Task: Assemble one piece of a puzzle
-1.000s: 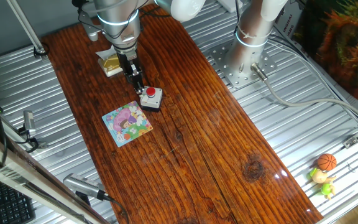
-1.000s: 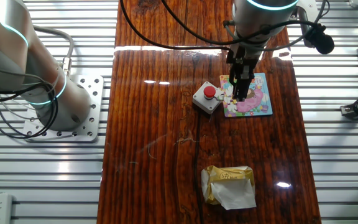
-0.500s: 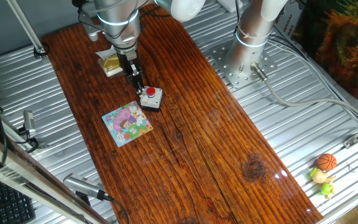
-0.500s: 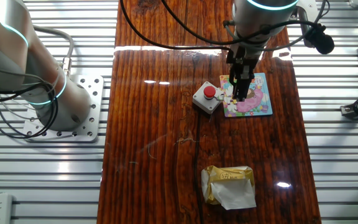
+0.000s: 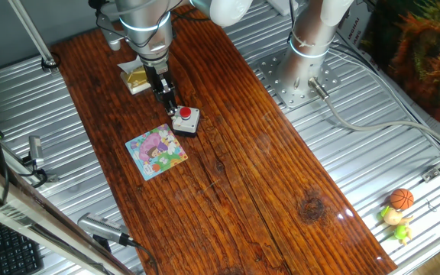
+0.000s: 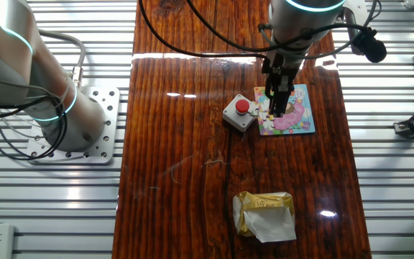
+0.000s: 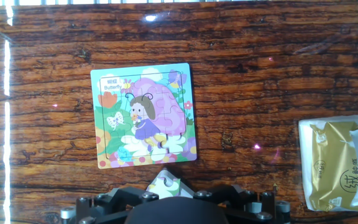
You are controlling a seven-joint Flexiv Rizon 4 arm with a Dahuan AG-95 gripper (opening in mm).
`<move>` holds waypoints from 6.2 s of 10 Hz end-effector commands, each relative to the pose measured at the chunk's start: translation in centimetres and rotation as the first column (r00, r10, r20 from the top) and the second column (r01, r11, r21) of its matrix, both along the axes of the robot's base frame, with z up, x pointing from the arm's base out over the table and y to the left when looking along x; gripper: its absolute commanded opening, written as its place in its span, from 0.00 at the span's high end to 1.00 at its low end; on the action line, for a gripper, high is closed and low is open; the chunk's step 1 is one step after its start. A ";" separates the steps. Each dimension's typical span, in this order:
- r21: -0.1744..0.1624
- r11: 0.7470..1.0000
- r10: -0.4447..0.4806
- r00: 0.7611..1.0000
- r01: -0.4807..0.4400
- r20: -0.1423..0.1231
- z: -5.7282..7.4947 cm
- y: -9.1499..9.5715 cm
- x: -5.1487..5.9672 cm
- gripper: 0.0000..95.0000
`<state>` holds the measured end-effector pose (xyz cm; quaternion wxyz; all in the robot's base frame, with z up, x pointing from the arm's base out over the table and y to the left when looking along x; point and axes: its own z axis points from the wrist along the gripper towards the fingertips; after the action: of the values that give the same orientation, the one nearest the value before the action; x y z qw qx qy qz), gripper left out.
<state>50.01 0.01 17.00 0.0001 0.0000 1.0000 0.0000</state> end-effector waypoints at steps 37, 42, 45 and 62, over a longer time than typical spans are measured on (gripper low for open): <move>-0.021 0.994 -0.107 0.991 0.109 0.076 0.5 0.2 0.0 1.00; -0.010 0.991 -0.135 0.988 0.136 0.079 0.5 0.2 0.1 1.00; -0.006 0.989 -0.148 0.986 0.149 0.073 0.5 0.2 0.1 1.00; -0.009 0.987 -0.157 0.983 0.158 0.097 -3.2 1.4 -1.2 1.00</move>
<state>48.85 1.30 13.64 0.0487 0.0760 0.9959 -0.0101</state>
